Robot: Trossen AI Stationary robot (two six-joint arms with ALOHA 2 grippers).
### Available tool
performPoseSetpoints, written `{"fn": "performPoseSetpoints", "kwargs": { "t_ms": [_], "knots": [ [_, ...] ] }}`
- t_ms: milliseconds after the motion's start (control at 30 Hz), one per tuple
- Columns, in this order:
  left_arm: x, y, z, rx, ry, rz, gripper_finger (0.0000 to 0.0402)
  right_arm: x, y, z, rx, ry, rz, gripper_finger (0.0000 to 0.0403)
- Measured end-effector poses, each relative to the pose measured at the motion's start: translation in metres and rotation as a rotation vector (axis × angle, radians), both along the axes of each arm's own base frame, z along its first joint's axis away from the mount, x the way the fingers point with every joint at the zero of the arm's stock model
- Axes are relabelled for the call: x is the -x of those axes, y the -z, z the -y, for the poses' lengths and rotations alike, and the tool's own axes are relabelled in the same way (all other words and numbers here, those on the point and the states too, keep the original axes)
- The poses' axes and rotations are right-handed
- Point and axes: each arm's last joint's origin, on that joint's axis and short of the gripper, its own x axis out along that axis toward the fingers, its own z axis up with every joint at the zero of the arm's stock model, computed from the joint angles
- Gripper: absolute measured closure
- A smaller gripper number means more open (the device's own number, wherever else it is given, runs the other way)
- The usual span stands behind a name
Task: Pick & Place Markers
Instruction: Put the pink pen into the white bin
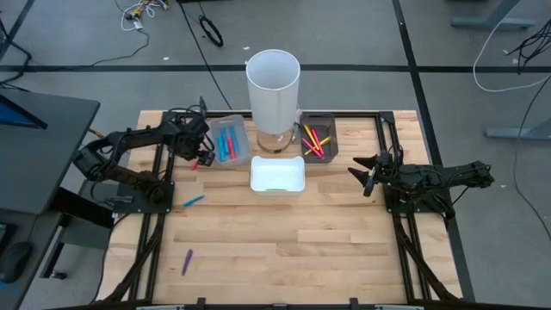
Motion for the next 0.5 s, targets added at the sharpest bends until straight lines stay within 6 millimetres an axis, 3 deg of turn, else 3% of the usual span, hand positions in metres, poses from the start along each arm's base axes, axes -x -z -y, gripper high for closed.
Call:
{"fn": "performPoseSetpoints", "kwargs": {
  "t_ms": [500],
  "knots": [
    [0.004,0.012,0.006,-0.011,0.103,0.009,0.0145,0.0,0.0,0.0,0.0,0.0,0.0,0.016]
  ]
}}
